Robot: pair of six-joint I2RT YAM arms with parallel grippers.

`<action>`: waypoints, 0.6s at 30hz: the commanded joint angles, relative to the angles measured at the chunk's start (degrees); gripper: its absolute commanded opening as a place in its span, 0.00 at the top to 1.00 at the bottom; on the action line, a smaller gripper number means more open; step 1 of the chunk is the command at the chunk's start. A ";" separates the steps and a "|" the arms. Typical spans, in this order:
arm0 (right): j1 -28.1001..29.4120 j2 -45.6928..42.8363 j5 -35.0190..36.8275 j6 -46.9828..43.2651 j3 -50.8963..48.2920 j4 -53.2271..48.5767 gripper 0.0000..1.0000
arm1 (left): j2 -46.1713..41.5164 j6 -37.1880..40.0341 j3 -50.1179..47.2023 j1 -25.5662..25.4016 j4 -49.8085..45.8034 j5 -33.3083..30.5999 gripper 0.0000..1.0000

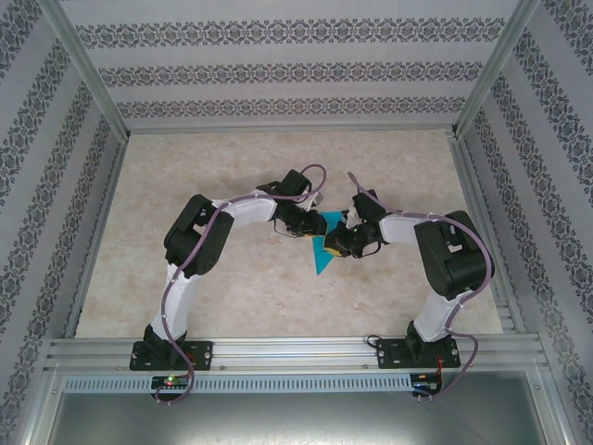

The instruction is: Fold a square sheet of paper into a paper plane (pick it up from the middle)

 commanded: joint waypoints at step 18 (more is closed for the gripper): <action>0.71 -0.24 -0.87 2.33 -0.98 6.06 0.85 | 1.78 -1.13 -1.45 0.20 0.95 1.83 0.67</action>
